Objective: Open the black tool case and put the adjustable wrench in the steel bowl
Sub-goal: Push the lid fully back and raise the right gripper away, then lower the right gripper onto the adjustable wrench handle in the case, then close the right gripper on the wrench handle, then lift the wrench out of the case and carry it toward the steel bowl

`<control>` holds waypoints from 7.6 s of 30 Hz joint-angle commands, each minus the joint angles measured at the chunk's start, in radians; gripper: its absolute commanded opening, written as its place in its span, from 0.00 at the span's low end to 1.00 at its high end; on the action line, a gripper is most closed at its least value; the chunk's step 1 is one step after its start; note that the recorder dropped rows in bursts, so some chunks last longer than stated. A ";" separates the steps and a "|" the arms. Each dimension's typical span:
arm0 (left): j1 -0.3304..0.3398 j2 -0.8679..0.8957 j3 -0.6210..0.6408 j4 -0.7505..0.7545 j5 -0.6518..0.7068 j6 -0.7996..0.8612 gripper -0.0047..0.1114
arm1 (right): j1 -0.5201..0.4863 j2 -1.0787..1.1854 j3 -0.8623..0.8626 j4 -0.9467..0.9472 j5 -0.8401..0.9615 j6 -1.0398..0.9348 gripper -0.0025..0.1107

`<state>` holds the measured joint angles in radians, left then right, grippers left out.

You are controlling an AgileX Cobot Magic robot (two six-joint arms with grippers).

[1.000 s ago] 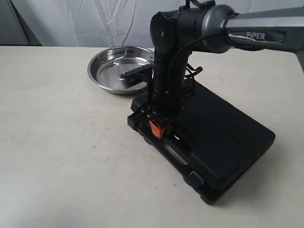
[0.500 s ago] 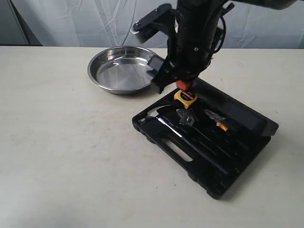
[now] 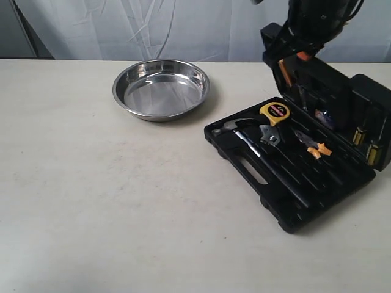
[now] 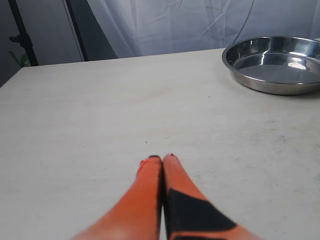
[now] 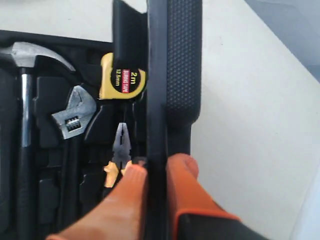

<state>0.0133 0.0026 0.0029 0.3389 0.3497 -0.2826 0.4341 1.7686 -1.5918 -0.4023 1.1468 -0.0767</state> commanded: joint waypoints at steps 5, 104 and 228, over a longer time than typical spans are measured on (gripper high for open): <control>0.004 -0.003 -0.003 0.004 -0.008 -0.002 0.04 | -0.156 0.001 0.002 -0.055 0.009 0.008 0.02; 0.004 -0.003 -0.003 0.004 -0.010 -0.002 0.04 | -0.260 0.166 0.359 0.533 -0.405 -0.046 0.30; 0.004 -0.003 -0.003 0.004 -0.010 -0.002 0.04 | -0.254 0.150 0.359 0.561 -0.356 -0.117 0.02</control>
<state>0.0133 0.0026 0.0029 0.3389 0.3497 -0.2826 0.1832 1.9792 -1.2308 0.1584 0.8030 -0.1928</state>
